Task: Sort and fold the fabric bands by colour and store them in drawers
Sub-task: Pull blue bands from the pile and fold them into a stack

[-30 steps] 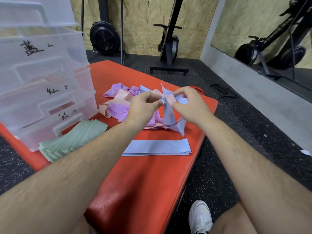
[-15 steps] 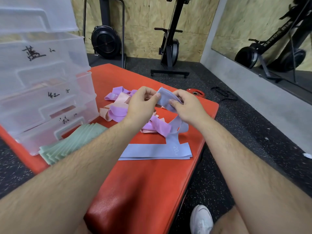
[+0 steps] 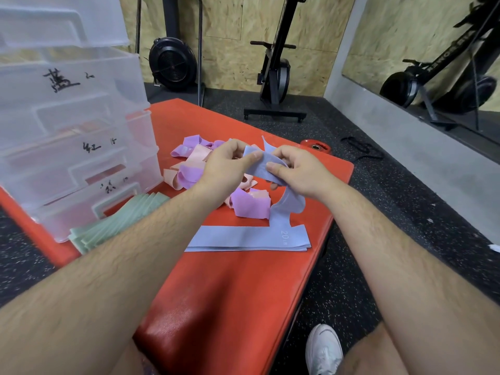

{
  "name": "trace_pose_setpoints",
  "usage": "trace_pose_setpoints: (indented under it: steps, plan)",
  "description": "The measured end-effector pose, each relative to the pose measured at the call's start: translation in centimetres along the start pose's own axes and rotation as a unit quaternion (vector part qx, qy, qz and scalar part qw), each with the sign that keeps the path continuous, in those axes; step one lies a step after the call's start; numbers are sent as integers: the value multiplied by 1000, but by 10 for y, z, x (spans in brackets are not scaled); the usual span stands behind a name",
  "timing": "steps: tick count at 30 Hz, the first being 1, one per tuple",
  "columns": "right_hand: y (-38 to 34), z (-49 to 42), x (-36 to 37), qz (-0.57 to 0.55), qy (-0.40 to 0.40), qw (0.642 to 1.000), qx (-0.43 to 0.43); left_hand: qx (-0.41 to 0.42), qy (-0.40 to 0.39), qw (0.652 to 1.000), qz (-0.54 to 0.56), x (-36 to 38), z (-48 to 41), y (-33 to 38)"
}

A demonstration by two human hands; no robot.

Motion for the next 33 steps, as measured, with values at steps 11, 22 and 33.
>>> trace_pose_setpoints:
  steps: [11,22,33]
  plan:
    - [31,8,-24,176,2,982,66,-32,63,997,-13,-40,-9,-9]
    - [60,29,-65,87,40,987,126,-102,95,990,-30,-104,-11,-39]
    - [91,61,-38,-78,-64,969,224,-131,54,978,-153,-134,20,-61]
Point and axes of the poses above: each hand's wrist, its own z-axis away from the middle knuckle, its own x-axis out of the palm, y = z × x, the point moved 7 cm from there along -z, towards the middle knuckle, and after that the axes turned 7 degrees about -x, right-handed, at the moved point
